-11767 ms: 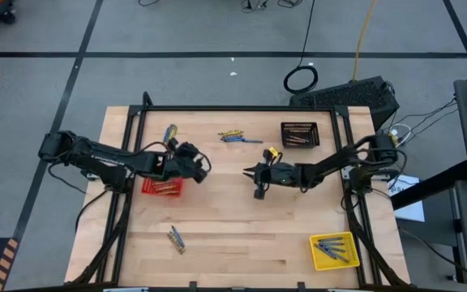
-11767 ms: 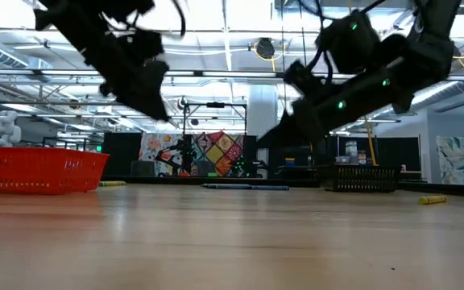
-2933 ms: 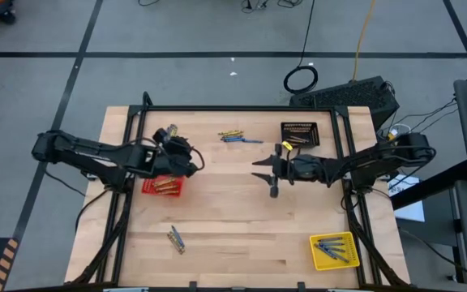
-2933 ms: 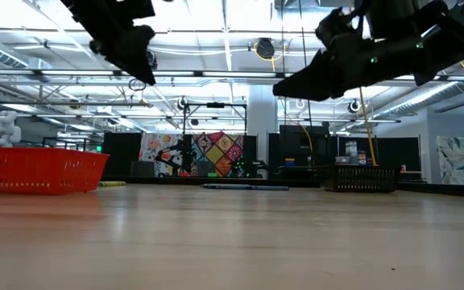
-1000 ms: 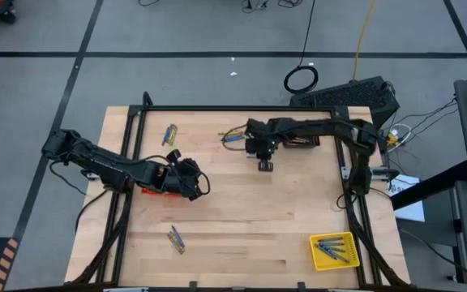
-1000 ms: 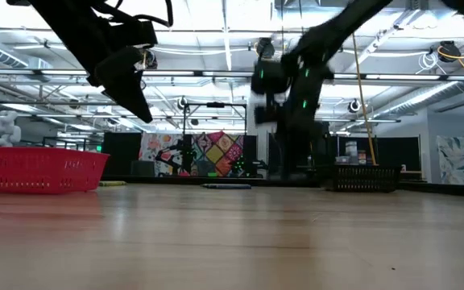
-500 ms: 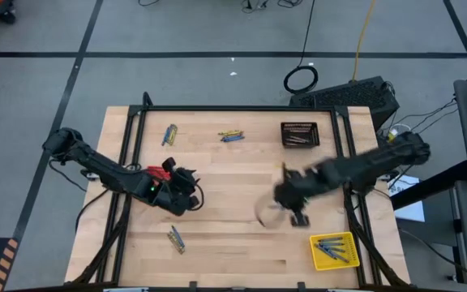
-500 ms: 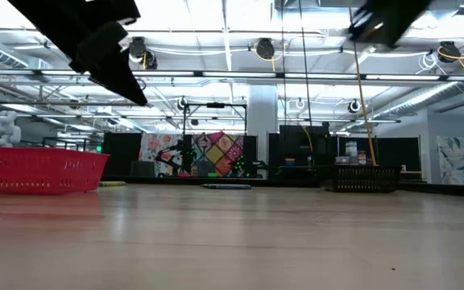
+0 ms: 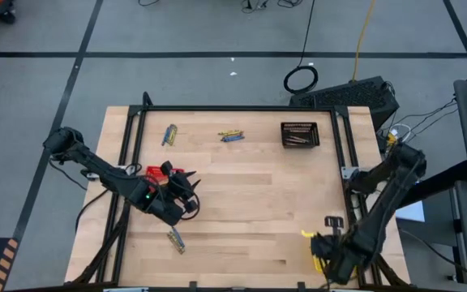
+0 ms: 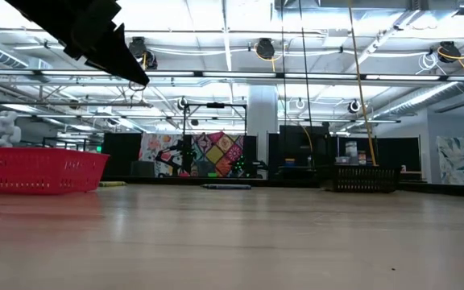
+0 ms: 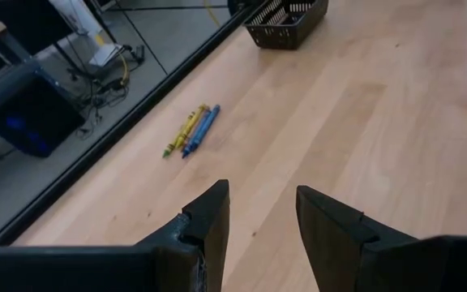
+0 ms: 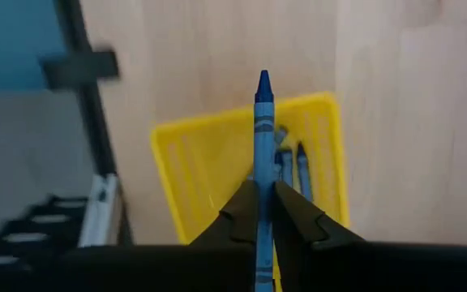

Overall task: Sort crayons
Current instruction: Put the blue crayon into the yellow bin, then put the green crayon into the red bin

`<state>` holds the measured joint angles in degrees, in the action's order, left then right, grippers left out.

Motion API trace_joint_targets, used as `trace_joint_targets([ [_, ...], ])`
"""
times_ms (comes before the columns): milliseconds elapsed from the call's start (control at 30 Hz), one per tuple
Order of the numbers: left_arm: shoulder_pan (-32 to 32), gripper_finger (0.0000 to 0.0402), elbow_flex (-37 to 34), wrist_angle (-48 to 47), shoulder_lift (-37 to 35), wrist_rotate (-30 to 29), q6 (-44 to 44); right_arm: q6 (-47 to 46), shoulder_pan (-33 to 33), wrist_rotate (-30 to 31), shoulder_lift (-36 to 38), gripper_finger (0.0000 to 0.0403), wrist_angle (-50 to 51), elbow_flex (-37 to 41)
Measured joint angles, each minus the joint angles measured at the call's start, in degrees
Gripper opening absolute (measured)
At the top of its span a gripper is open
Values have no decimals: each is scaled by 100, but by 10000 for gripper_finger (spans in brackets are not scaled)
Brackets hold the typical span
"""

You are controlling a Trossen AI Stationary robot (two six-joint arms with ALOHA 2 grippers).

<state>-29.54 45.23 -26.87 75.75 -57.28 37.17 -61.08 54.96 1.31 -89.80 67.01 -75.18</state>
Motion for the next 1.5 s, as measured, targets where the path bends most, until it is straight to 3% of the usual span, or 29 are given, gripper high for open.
trace_joint_targets([
  [267,-10,147,0,0,0,-7,-47,81,317,-1203,-658,6,190,284],
  [500,-12,147,0,0,0,-36,-48,77,349,-1153,-647,6,-398,959],
  [600,-13,147,0,0,0,-34,-47,182,273,-749,-646,12,-357,986],
  [1033,-11,147,0,126,0,-30,-13,-134,43,-469,-202,153,246,695],
  [1133,-12,147,0,274,0,-27,-22,-232,-65,262,110,158,435,455],
  [1333,-10,147,0,890,0,-21,-521,177,-385,4034,591,146,104,392],
  [1400,-9,147,0,1101,0,63,-754,1159,-620,4294,696,143,-317,548],
  [1500,-2,147,35,1240,0,664,-1218,2440,-1140,4202,923,140,-1373,1049],
])
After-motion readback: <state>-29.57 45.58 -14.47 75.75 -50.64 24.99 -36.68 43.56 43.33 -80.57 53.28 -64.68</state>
